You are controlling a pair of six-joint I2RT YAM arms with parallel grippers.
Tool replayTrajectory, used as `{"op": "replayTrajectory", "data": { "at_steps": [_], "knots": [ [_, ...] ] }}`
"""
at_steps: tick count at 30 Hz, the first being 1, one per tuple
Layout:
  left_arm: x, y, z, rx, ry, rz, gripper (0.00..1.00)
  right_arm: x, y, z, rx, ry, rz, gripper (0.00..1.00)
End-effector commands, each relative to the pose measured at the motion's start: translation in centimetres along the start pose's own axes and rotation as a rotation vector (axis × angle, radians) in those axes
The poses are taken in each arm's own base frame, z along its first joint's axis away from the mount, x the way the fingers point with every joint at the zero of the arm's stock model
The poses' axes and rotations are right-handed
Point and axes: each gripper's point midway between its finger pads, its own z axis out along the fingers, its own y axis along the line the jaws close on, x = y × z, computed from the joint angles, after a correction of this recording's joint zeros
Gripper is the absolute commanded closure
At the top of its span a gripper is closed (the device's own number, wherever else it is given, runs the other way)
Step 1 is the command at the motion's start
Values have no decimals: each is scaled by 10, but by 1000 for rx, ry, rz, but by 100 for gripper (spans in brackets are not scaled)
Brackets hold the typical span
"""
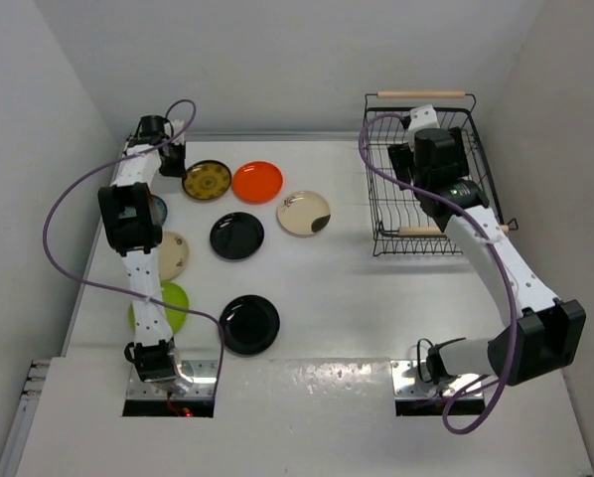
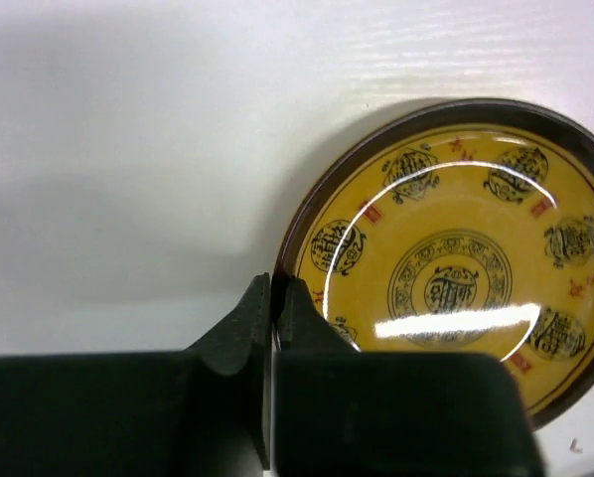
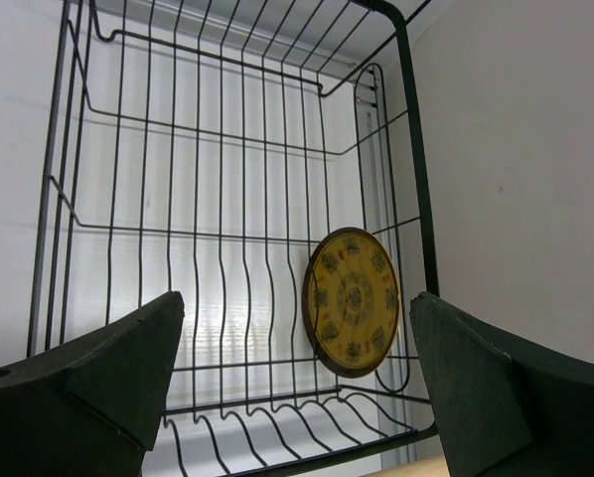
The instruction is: Load the plates into the dish rack
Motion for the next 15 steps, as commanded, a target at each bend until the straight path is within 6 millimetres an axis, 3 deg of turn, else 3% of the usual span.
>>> {"op": "replayTrajectory", "data": {
  "at_steps": [1, 4, 7, 8, 11, 12, 15],
  "knots": [
    [23, 1, -5, 27, 69, -15, 100, -32, -12, -16, 34, -90, 42, 5],
    [-1, 11, -27, -8, 11, -11, 100, -35, -6, -20, 19, -103, 28, 5],
    [-34, 7, -55, 4, -75, 21, 100, -38, 6, -22, -20, -109, 21, 5],
    [-57, -2, -79, 43, -141, 62, 100, -41, 8, -25, -38, -115, 25, 5],
    [-91, -22, -123, 124, -253, 140, 100, -49, 37, -31, -203, -119, 35, 5],
    [-107, -35, -152, 168, -315, 174, 100, -59, 50, -36, -276, -139, 44, 5],
    [-121, -68, -184, 229, -376, 252, 100, -64, 81, -45, -412, -146, 57, 6]
  ]
}}
